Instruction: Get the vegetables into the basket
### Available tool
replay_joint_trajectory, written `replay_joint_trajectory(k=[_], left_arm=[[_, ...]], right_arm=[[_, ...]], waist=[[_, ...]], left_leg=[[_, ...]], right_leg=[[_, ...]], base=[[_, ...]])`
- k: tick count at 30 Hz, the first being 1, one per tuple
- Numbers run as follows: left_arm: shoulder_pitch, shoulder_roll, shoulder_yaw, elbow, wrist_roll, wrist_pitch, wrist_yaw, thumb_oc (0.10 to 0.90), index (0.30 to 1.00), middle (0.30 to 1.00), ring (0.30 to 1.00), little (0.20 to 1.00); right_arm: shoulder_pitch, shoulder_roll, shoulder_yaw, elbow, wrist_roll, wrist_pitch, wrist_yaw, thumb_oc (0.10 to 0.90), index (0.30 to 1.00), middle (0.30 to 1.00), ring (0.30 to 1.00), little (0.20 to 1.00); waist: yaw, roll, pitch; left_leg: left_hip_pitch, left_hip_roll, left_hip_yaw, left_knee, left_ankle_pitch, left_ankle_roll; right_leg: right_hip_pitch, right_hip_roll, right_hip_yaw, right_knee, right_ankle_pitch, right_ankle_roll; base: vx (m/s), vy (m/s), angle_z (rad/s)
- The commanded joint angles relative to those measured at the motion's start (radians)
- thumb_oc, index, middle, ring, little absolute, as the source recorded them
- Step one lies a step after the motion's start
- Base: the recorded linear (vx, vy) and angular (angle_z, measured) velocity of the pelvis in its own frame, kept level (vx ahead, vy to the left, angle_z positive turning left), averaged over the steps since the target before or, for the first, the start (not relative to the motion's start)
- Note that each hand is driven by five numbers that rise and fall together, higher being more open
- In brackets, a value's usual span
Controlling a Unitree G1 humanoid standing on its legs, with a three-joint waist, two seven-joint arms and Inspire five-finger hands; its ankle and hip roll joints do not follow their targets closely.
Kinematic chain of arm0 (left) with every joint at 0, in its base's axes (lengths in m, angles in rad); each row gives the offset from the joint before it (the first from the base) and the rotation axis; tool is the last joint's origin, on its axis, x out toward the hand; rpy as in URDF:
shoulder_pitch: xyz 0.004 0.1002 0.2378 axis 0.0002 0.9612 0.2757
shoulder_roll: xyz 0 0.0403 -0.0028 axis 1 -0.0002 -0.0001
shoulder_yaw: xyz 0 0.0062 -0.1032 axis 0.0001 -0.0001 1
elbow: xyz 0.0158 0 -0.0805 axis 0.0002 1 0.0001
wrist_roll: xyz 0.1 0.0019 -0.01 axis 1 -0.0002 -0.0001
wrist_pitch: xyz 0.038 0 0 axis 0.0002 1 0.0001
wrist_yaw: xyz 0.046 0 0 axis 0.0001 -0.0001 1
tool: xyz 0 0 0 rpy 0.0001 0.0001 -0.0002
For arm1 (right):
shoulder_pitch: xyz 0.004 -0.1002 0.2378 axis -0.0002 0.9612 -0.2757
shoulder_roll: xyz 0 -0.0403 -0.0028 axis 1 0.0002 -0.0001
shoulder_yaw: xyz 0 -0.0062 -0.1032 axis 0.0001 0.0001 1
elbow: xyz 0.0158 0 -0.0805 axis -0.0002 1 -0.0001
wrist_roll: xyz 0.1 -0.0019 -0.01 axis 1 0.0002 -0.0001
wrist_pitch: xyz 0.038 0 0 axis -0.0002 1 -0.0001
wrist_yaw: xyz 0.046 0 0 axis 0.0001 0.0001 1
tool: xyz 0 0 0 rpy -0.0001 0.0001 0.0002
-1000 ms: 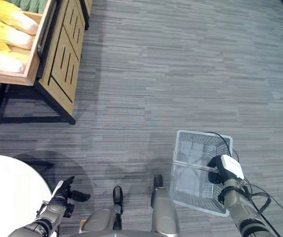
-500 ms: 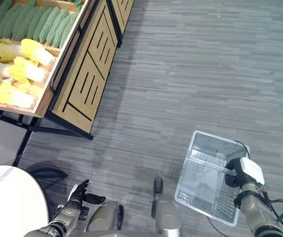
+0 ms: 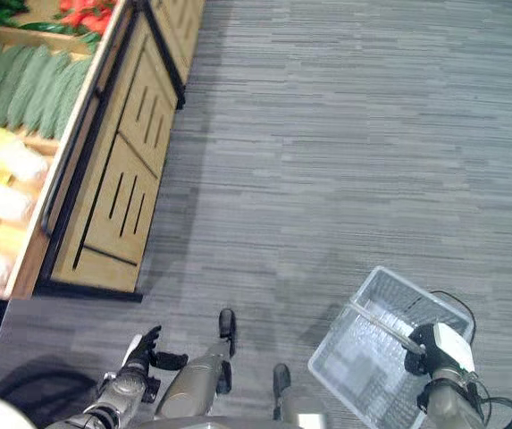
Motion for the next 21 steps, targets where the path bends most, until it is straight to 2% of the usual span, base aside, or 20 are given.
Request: replay_joint_trajectory(k=[1,3,4,7,8,11,12,16,18,19,21], left_arm=[[-0.002,0.06,0.019,-0.023,0.022,-0.016,0.013,0.9,1.0,1.0,1.0,1.0],[-0.013,0.071,0.027,-0.038,0.005,-0.019,0.019,0.9,1.0,1.0,1.0,1.0],[-0.02,0.08,0.032,-0.051,-0.007,-0.019,0.021,0.9,1.0,1.0,1.0,1.0],[-0.033,0.086,0.034,-0.04,-0.012,-0.017,0.023,0.9,1.0,1.0,1.0,1.0],[-0.05,0.094,0.045,-0.04,-0.025,-0.016,0.032,0.9,1.0,1.0,1.0,1.0],[-0.055,0.096,0.047,-0.037,-0.028,-0.016,0.033,0.9,1.0,1.0,1.0,1.0],[-0.07,0.096,0.051,-0.025,-0.034,-0.014,0.041,0.9,1.0,1.0,1.0,1.0],[-0.072,0.082,0.06,0.0,-0.022,-0.016,0.04,0.9,1.0,1.0,1.0,1.0],[-0.058,0.077,0.063,0.005,-0.018,-0.016,0.038,0.9,1.0,1.0,1.0,1.0],[-0.038,0.066,0.069,0.009,-0.018,-0.016,0.043,0.9,1.0,1.0,1.0,1.0],[-0.02,0.05,0.078,0.023,-0.021,-0.012,0.046,0.9,1.0,1.0,1.0,1.0]], right_arm=[[-0.039,-0.096,-0.061,-0.135,0.019,-0.034,-0.061,0.4,0.3,0.3,0.3,0.3],[-0.075,-0.084,-0.036,-0.136,0.02,-0.033,-0.063,0.4,0.3,0.3,0.3,0.3],[-0.095,-0.076,-0.024,-0.125,0.02,-0.033,-0.065,0.4,0.3,0.3,0.3,0.3],[-0.11,-0.067,-0.015,-0.124,0.023,-0.034,-0.065,0.4,0.3,0.3,0.3,0.3],[-0.119,-0.068,-0.004,-0.125,0.021,-0.037,-0.067,0.4,0.3,0.3,0.3,0.3],[-0.123,-0.067,0.0,-0.131,0.022,-0.039,-0.068,0.4,0.3,0.3,0.3,0.3],[-0.131,-0.071,0.002,-0.133,0.029,-0.041,-0.079,0.4,0.3,0.3,0.3,0.3],[-0.104,-0.075,-0.006,-0.157,0.025,-0.041,-0.08,0.4,0.3,0.3,0.3,0.3],[-0.085,-0.082,-0.018,-0.163,0.022,-0.039,-0.073,0.4,0.3,0.3,0.3,0.3],[-0.072,-0.078,-0.023,-0.16,0.019,-0.043,-0.079,0.4,0.3,0.3,0.3,0.3],[-0.068,-0.09,-0.027,-0.135,0.03,-0.052,-0.082,0.4,0.3,0.3,0.3,0.3]], waist=[[0.05,-0.076,-0.027],[0.054,-0.086,-0.023],[0.057,-0.071,-0.014],[0.051,-0.063,-0.005],[0.041,-0.057,0.006],[0.032,-0.057,0.015],[0.019,-0.062,0.022],[-0.022,-0.068,0.028],[-0.029,-0.067,0.024],[-0.022,-0.073,0.015],[-0.016,-0.067,0.003]], left_leg=[[-0.099,0.035,-0.026,0.18,-0.126,-0.114],[-0.076,0.017,-0.012,0.179,-0.158,-0.088],[-0.028,0.013,-0.01,0.159,-0.181,-0.065],[0.007,0.01,-0.01,0.15,-0.2,-0.057],[0.038,0.005,-0.018,0.142,-0.21,-0.058],[0.057,0.002,-0.028,0.14,-0.218,-0.062],[0.083,-0.01,-0.053,0.138,-0.236,-0.074],[0.153,-0.021,-0.129,0.132,-0.275,-0.101],[0.167,-0.019,-0.15,0.151,-0.291,-0.11],[0.172,-0.02,-0.161,0.186,-0.304,-0.119],[0.17,-0.004,-0.173,0.22,-0.288,-0.138]], right_leg=[[-0.059,-0.203,0.052,-0.039,0.173,0.072],[-0.119,-0.21,0.067,0.062,0.269,0.08],[-0.175,-0.199,0.044,0.218,0.319,0.078],[-0.225,-0.19,0.027,0.272,0.333,0.072],[-0.299,-0.154,0.012,0.244,0.296,0.058],[-0.315,-0.147,-0.002,0.219,0.265,0.052],[-0.353,-0.135,0.0,0.1,0.24,0.055],[-0.391,-0.113,0.075,-0.108,0.284,0.085],[-0.384,-0.112,0.072,-0.086,0.282,0.087],[-0.354,-0.123,0.047,-0.076,0.279,0.069],[-0.334,-0.109,0.032,-0.069,0.272,0.046]], base=[[0.16,0.14,-0.47],[0.25,0.24,-0.29],[0.21,0.198,-0.03],[0.17,0.127,0.24],[0.17,0.064,0.22],[0.16,-0.028,0.08],[0.26,-0.124,0.29],[0.3,-0.171,0.4],[0.25,-0.205,1.13],[0.33,-0.329,1.15],[0.25,-0.311,0.69]])
